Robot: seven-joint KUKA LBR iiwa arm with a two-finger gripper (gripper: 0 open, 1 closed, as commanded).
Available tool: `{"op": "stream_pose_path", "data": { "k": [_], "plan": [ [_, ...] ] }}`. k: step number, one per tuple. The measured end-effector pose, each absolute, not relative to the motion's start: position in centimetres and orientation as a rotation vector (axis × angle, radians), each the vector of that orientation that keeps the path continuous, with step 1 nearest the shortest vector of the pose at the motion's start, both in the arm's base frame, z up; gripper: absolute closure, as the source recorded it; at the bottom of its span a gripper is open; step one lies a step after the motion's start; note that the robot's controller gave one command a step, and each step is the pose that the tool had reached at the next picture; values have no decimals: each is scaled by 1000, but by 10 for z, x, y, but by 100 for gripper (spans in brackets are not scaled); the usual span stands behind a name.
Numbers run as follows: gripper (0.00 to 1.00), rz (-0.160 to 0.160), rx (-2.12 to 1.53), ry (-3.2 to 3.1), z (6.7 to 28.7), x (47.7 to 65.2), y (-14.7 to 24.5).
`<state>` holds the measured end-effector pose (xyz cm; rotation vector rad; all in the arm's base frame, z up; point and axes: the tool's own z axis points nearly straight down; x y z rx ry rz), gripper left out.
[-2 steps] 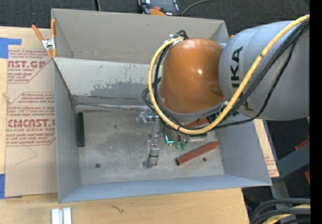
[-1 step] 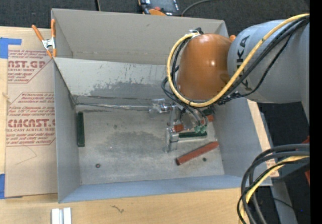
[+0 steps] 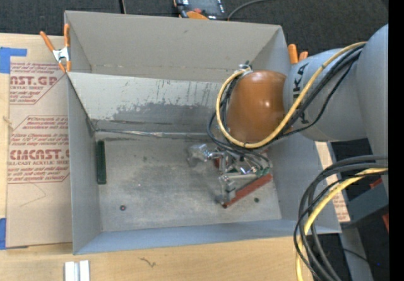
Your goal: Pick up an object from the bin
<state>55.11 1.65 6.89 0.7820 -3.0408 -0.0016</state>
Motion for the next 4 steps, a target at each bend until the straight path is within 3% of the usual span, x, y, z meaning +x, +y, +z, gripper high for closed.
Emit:
{"op": "stream_pose_path", "data": {
  "k": [1, 2, 3, 4],
  "plan": [
    [0, -2, 1524, -2746, 69, 532, -44],
    [0, 10, 1698, -2655, 191, 584, -86],
    [0, -3, 1911, -2503, 69, 582, -51],
    [100, 2, 1908, -2508, 73, 583, -53]
  ]
}}
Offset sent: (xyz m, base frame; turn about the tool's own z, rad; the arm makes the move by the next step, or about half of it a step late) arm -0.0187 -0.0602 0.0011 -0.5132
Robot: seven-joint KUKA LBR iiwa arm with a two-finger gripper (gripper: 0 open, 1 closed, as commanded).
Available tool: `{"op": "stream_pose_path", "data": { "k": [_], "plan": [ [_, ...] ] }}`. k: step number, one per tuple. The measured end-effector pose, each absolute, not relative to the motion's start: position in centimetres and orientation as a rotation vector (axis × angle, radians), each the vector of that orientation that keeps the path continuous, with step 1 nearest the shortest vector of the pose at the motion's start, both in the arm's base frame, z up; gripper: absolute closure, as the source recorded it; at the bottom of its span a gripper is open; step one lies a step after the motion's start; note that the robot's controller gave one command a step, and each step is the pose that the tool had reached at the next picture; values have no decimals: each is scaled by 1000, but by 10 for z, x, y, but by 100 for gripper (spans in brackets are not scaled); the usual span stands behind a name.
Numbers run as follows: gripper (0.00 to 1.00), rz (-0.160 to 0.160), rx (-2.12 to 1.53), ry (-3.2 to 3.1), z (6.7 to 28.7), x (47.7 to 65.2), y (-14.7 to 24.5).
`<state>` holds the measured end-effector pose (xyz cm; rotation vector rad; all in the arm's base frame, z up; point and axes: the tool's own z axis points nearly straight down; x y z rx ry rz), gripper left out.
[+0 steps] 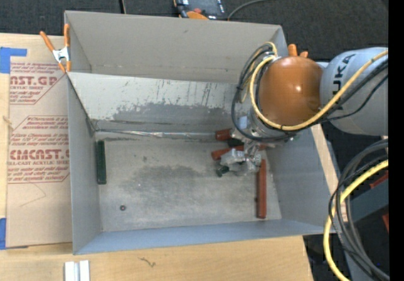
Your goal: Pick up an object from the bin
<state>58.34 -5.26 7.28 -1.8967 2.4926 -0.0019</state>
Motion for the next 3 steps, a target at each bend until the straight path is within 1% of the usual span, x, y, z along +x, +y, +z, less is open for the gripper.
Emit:
{"op": "stream_pose_path", "data": {
  "k": [1, 2, 3],
  "plan": [
    [0, -2, -1898, 2494, 72, 583, -54],
    [100, -2, -1897, 2491, 73, 584, -52],
    [100, 4, -1776, 2589, 77, 560, -26]
  ]
}}
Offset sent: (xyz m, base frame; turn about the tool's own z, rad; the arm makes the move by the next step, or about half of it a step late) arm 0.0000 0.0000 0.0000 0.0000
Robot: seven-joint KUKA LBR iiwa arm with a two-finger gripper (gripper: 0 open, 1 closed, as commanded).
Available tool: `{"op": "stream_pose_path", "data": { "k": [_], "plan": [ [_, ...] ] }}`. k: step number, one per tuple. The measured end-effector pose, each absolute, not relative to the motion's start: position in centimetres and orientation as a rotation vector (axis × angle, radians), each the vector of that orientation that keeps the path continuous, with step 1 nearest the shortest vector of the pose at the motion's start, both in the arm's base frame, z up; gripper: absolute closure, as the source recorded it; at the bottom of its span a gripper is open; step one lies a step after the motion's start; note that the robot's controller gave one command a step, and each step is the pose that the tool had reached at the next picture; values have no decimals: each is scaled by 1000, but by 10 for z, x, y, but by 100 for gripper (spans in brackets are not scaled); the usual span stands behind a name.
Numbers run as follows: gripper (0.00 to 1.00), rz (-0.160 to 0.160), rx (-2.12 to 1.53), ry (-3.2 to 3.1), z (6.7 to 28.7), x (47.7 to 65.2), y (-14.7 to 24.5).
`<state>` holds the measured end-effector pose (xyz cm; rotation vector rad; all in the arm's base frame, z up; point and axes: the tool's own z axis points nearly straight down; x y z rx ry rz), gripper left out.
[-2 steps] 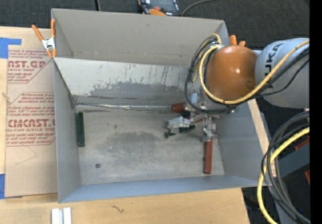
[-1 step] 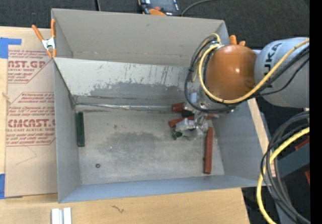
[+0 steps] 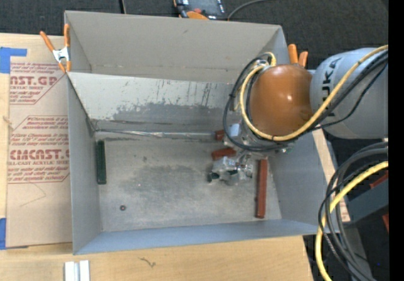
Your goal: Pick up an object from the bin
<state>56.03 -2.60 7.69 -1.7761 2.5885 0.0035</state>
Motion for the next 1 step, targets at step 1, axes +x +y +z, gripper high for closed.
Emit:
{"op": "stream_pose_path", "data": {
  "k": [1],
  "plan": [
    [0, 3, -1775, 2590, 77, 560, -27]
  ]
}}
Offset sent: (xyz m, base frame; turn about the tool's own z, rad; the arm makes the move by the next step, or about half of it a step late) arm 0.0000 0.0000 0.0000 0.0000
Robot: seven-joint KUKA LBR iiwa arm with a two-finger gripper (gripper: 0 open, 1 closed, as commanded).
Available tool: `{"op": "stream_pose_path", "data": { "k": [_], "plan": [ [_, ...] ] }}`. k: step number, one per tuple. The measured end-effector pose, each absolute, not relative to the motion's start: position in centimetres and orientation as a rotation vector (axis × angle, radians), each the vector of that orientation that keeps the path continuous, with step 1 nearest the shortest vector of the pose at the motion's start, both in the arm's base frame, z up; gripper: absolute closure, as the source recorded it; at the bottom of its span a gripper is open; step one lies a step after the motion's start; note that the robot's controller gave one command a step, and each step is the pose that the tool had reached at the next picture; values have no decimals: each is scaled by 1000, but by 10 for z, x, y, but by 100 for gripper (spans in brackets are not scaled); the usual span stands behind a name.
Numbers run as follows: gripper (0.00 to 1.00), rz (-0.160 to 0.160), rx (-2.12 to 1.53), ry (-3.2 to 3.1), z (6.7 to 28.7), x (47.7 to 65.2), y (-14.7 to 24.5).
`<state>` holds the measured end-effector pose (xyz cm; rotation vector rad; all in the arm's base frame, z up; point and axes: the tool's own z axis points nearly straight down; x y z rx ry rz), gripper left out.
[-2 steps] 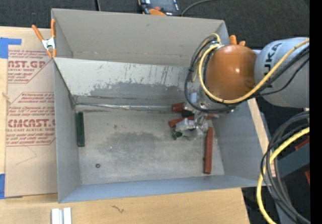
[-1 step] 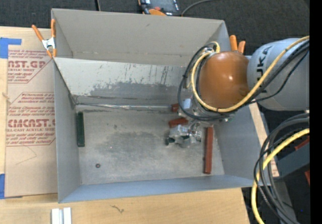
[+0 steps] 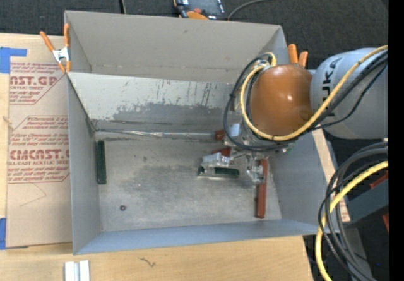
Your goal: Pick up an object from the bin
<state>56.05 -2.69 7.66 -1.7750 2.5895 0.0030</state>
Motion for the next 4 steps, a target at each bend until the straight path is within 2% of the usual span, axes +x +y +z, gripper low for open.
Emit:
{"op": "stream_pose_path", "data": {
  "k": [1, 2, 3, 4],
  "plan": [
    [0, 2, -1591, 2704, 71, 573, -72],
    [0, 2, -1310, 2850, 70, 591, -57],
    [100, 0, -1308, 2848, 72, 592, -57],
    [100, 0, -1279, 2864, 73, 591, -91]
  ]
}}
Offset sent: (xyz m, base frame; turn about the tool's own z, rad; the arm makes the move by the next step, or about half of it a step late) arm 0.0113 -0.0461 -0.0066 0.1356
